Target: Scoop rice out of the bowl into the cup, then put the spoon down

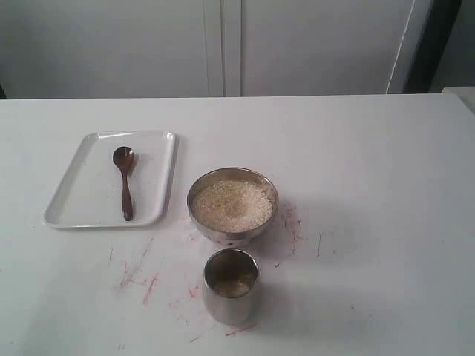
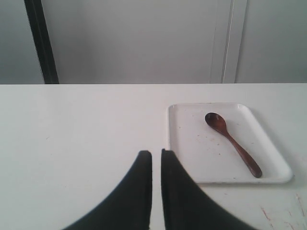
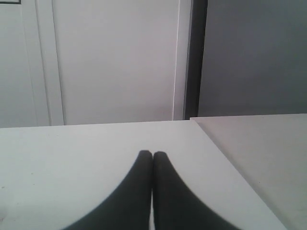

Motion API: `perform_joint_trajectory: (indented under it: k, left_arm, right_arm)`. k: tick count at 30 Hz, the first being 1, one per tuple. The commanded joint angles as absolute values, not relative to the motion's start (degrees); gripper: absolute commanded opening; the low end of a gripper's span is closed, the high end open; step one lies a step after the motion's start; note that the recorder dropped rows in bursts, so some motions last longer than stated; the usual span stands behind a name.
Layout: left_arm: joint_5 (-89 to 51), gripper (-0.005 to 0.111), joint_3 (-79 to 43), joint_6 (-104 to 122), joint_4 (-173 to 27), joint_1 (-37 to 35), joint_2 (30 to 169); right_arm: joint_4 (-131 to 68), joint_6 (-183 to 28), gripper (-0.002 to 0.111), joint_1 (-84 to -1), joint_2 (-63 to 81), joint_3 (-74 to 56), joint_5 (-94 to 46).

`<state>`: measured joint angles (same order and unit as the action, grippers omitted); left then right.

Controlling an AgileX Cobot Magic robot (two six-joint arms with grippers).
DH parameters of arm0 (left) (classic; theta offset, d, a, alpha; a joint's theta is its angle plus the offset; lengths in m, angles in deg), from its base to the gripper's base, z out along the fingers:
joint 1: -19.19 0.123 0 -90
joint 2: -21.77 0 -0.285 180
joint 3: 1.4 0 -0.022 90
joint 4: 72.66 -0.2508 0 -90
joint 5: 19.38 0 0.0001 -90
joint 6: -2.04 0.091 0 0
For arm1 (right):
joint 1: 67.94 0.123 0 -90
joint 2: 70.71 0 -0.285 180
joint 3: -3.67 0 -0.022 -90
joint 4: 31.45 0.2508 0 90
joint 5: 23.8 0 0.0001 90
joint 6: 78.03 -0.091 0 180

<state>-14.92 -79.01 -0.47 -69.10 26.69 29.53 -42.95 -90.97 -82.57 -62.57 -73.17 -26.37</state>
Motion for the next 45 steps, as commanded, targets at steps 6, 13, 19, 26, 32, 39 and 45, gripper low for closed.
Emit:
perform_joint_trajectory:
  k: [6, 13, 19, 26, 32, 39, 45]
  left_arm:
    - [-14.7, 0.014, -78.6, -0.8, -68.8, 26.5, 29.6]
    - [-14.7, 0.014, -78.6, -0.8, -68.8, 26.5, 29.6]
    - [-14.7, 0.014, -78.6, -0.8, -68.8, 26.5, 29.6]
    - [-14.7, 0.014, -78.6, -0.8, -68.8, 26.5, 29.6]
    - [-14.7, 0.014, -78.6, -0.8, -68.8, 26.5, 29.6]
    - [-14.7, 0.014, -78.6, -0.8, -68.8, 26.5, 29.6]
    - [-14.7, 0.014, -78.6, -0.8, -68.8, 26.5, 29.6]
  right_arm:
    - [-43.1, -88.4, 0.0, -82.8, -62.9, -73.5, -25.3]
    - [-42.6, -87.3, 0.0, -82.8, -62.9, -73.5, -26.2]
    - [-41.4, -87.3, 0.0, -82.8, -62.9, -73.5, -26.3]
    - [-41.4, -87.3, 0.0, -82.8, -62.9, -73.5, -26.3]
    - [-41.4, -87.3, 0.0, -82.8, -62.9, -73.5, -26.3]
    - [-35.7, -87.3, 0.0, -82.8, -62.9, -73.5, -26.3]
    - [-35.8, -87.3, 0.0, -82.8, -62.9, -73.5, -26.3]
